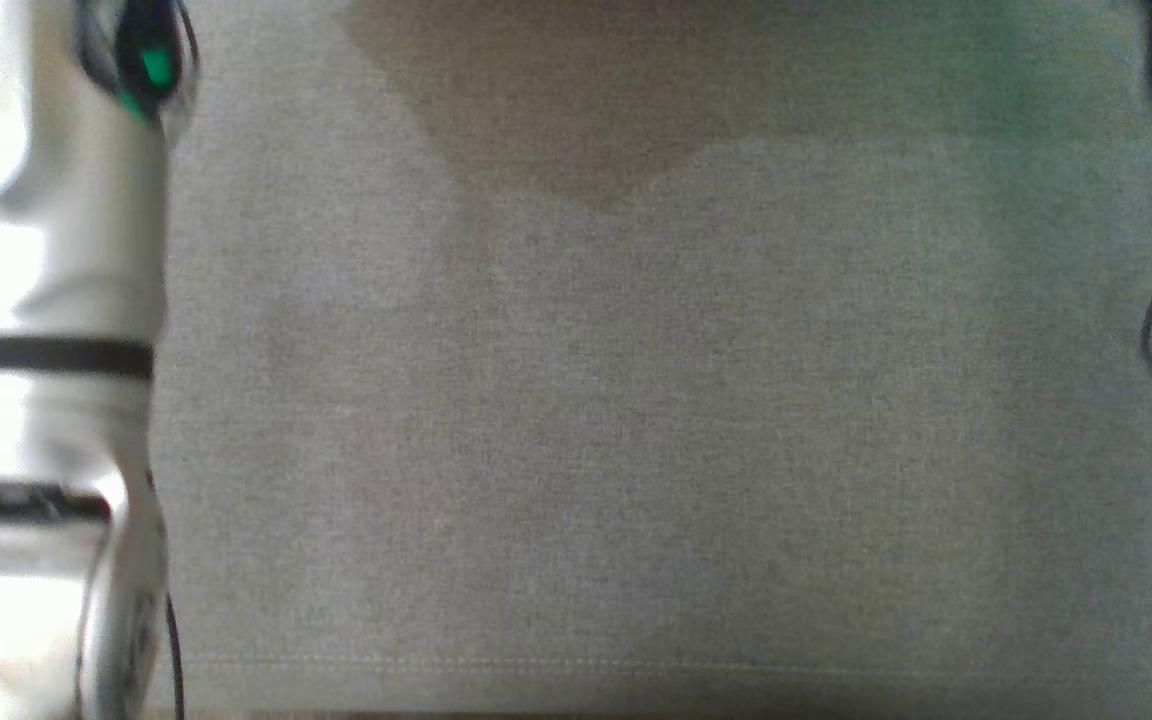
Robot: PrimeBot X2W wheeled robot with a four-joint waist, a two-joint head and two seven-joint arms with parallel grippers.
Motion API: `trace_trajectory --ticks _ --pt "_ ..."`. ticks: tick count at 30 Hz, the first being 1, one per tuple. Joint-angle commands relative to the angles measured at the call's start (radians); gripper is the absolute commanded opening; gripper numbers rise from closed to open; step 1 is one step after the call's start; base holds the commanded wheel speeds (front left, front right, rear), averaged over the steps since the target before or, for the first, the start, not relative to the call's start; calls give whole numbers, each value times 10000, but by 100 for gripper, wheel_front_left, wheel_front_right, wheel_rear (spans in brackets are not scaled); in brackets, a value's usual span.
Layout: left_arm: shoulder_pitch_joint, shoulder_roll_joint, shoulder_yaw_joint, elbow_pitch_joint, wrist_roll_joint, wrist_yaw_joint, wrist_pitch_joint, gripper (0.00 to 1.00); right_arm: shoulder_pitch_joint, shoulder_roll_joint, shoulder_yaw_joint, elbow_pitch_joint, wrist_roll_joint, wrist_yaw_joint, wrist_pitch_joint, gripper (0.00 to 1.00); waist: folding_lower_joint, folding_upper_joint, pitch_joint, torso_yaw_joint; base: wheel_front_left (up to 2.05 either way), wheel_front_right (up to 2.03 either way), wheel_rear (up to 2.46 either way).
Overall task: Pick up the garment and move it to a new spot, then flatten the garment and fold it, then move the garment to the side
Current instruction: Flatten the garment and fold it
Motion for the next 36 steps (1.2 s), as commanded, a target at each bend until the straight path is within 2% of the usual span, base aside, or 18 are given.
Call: trace_trajectory --ticks 1,6,9,10,15,20,26,31,36 --pt "206 483 103 -210 91 -83 -47 0 371 43 336 -229 227 -7 19 0 -2 1 -184 47 0 0 0" --pt "1929 666 -385 0 335 -350 -48 0 1842 -187 1404 -238 767 -7 321 0 -2 1 -713 57 0 0 0" --pt "2608 855 -776 -278 637 -420 -48 0 2352 -350 1836 -267 941 -7 518 0 -2 1 -949 77 0 0 0" --pt "3355 1053 -1219 -564 898 -462 -48 0 2795 -523 2322 -397 1092 -7 742 0 -2 1 -1177 67 0 0 0" --pt "4675 1425 -2076 -1283 1023 -491 -48 0 3402 -996 3064 -644 1412 -7 1029 0 -2 1 -1553 -4 0 0 0" --pt "5717 1986 -3250 -1989 822 -495 -48 0 4075 -1593 3624 -704 1887 -7 1319 0 -2 1 -1941 44 0 0 0" --pt "6442 2435 -3961 -2173 157 -497 -11 0 4832 -2017 4072 -874 2458 -7 1412 0 -2 1 -2397 76 0 0 0" --pt "7051 2936 -4640 -2318 -207 -497 105 0 5379 -2028 4508 -1054 2809 -7 1549 0 -2 1 -2778 -44 0 0 0" --pt "7581 3430 -5168 -2551 -617 -498 472 0 5811 -2180 5140 -1386 3153 -7 2232 0 -2 1 -3163 -148 0 0 0"
